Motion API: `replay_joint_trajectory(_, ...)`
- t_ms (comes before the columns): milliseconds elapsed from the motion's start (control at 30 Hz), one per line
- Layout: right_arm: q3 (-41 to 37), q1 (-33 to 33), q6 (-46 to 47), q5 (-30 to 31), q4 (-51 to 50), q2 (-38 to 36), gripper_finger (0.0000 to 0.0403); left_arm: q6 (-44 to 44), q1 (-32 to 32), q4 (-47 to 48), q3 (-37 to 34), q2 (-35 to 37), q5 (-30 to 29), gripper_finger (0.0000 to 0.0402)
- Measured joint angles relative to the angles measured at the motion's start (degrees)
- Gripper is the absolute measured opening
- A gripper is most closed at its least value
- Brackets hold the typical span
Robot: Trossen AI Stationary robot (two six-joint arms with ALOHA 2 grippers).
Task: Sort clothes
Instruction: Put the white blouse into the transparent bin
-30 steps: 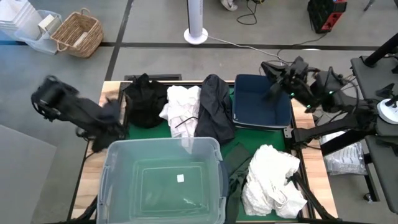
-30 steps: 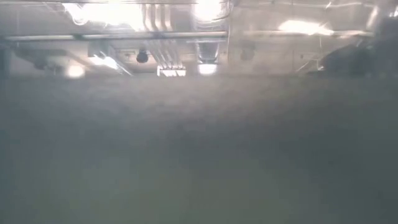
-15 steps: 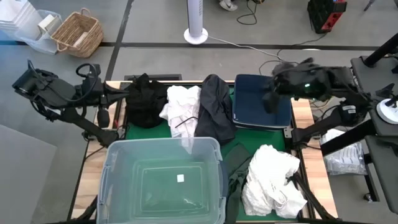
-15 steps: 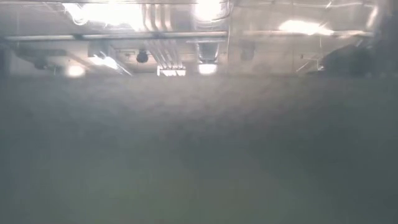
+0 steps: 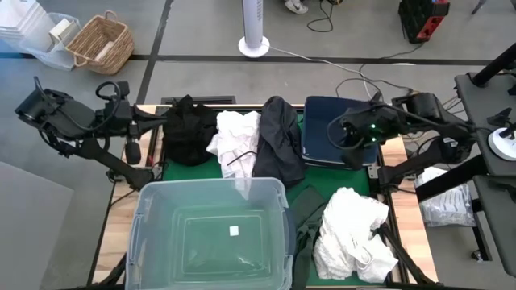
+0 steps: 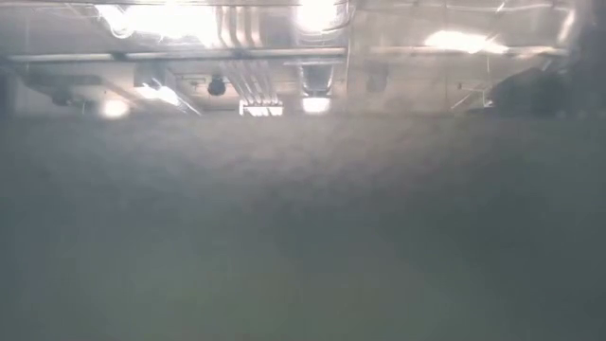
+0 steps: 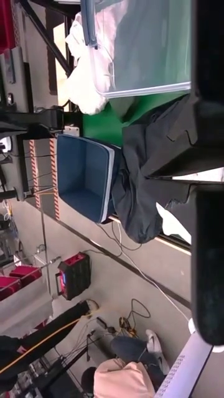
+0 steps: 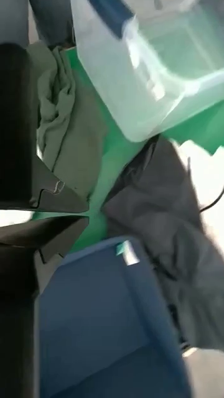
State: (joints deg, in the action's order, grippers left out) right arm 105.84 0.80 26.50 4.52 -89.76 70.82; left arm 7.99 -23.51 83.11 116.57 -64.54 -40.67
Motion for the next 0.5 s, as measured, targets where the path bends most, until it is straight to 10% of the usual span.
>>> replay_joint_trajectory(500,-29.0,-6.5,6.2,-8.0,2.2,-12.3,0.0012,0.1,0.0,0.2,-0.1,0.0,-3.9,0.0000)
